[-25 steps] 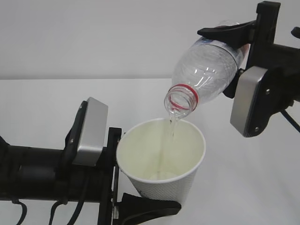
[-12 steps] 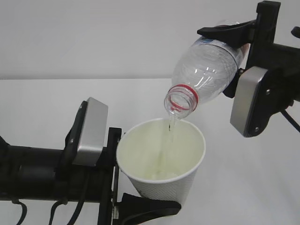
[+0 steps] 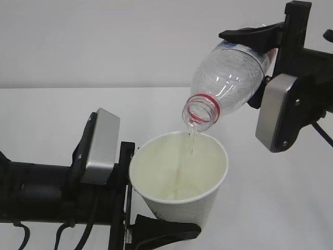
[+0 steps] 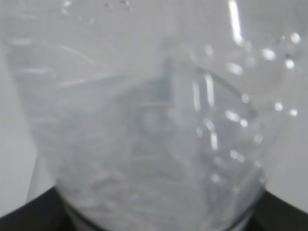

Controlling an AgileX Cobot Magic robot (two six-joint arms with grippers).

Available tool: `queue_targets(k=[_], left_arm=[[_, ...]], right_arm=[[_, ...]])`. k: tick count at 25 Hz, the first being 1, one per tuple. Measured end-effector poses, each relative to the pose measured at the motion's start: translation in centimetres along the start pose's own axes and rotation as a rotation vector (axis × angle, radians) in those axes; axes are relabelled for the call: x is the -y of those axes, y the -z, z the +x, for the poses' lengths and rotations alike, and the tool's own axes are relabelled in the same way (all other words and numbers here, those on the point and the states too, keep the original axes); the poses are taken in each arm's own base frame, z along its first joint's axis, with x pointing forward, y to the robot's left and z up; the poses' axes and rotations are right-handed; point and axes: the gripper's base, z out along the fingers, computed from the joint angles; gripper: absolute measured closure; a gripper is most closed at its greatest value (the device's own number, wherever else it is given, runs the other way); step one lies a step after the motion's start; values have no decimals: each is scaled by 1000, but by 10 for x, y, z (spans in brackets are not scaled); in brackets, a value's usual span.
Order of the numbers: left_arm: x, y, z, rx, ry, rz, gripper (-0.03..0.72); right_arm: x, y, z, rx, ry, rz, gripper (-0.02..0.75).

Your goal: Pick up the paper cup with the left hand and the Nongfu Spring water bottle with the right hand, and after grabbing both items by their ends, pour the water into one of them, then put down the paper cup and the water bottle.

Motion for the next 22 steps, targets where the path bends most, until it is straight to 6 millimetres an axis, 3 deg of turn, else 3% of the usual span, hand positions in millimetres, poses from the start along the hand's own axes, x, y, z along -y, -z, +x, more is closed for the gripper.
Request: queue_targets(k=[22], left_arm=[[0, 0, 0, -1, -1, 1, 139]], right_arm=[[0, 0, 0, 0, 1, 0, 290]])
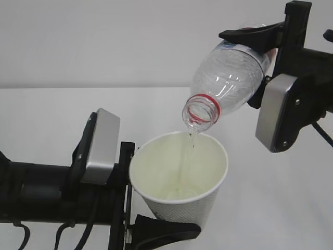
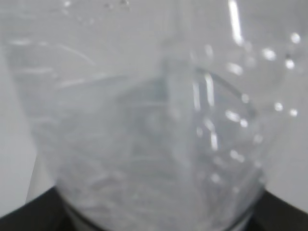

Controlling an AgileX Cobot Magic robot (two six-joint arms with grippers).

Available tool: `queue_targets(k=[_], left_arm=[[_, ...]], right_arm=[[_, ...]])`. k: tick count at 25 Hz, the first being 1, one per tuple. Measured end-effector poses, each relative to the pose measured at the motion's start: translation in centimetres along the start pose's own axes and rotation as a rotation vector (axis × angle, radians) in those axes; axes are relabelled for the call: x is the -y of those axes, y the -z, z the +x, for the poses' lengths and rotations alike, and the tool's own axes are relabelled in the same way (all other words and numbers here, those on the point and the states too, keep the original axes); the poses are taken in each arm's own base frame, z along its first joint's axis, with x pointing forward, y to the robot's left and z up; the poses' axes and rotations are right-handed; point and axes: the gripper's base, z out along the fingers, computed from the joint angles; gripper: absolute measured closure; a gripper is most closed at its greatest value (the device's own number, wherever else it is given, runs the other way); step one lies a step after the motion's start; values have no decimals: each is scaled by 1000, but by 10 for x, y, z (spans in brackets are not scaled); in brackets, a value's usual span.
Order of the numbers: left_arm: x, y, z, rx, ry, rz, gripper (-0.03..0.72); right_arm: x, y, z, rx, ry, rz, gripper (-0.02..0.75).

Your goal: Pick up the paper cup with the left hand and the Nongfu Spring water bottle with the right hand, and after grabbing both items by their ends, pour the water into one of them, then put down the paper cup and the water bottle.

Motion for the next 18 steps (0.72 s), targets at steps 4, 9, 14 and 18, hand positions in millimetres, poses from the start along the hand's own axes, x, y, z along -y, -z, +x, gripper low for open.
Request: queue_targets(k=[4, 9, 14, 18], left_arm=[[0, 0, 0, 0, 0, 0, 139], [0, 0, 0, 0, 0, 0, 139], [0, 0, 0, 0, 0, 0, 139], [0, 0, 0, 0, 0, 0, 139]], right_arm=[[0, 0, 0, 0, 0, 0, 290], [0, 0, 0, 0, 1, 0, 290], [0, 0, 0, 0, 2, 0, 290], [0, 0, 0, 0, 2, 0, 290]])
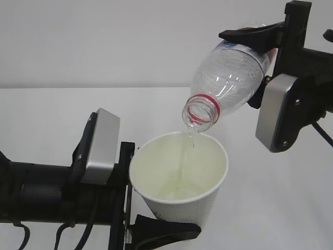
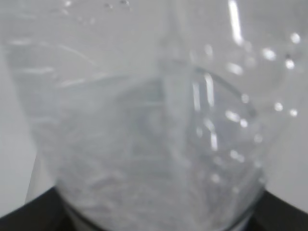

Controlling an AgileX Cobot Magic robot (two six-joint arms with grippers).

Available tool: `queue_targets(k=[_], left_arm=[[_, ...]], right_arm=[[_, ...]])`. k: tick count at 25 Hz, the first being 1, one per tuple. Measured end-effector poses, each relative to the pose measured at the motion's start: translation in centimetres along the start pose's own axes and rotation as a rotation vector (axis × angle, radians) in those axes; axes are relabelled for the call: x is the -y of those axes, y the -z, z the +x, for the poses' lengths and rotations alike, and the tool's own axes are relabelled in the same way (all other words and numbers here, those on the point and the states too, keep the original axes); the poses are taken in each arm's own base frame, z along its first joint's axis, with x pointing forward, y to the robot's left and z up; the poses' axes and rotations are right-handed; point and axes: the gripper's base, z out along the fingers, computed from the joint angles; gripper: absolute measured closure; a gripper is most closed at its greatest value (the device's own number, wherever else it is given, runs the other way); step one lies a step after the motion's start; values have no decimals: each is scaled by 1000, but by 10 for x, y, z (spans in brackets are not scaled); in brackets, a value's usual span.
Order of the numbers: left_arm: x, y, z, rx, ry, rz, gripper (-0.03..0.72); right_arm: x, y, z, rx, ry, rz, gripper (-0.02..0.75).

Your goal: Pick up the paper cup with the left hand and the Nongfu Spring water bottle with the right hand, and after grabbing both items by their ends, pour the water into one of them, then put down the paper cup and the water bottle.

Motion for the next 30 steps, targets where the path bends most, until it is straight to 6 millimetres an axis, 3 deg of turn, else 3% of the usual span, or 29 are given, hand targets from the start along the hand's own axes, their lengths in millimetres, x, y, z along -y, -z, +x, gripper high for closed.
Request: queue_targets(k=[30], left_arm=[[0, 0, 1, -6, 1, -2, 139]], right_arm=[[0, 0, 0, 0, 16, 0, 290]])
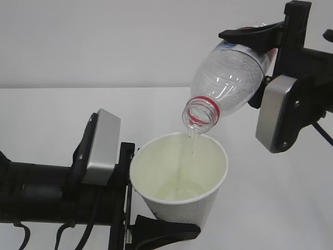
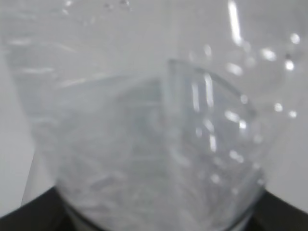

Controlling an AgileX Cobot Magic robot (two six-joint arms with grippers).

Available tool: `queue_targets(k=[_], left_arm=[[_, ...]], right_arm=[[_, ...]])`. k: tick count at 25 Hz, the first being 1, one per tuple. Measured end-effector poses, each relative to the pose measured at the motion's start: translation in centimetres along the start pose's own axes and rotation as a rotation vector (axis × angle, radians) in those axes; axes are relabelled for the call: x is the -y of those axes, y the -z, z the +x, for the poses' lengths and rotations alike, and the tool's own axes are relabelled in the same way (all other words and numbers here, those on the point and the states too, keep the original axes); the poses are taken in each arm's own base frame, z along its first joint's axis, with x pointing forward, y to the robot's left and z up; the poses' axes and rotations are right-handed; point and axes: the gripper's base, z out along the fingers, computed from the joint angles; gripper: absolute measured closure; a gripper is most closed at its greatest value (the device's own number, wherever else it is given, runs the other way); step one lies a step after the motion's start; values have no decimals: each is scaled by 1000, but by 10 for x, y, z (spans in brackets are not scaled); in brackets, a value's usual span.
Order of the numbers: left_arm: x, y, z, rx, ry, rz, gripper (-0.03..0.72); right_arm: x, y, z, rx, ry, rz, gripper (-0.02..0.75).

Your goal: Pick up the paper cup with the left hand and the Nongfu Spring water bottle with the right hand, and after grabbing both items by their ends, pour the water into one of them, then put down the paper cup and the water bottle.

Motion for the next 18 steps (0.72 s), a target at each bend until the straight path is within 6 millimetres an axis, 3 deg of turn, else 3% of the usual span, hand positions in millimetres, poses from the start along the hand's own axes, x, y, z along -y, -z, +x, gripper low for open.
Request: queue_targets(k=[18], left_arm=[[3, 0, 1, -15, 0, 30, 139]], right_arm=[[2, 0, -1, 9, 2, 14, 290]])
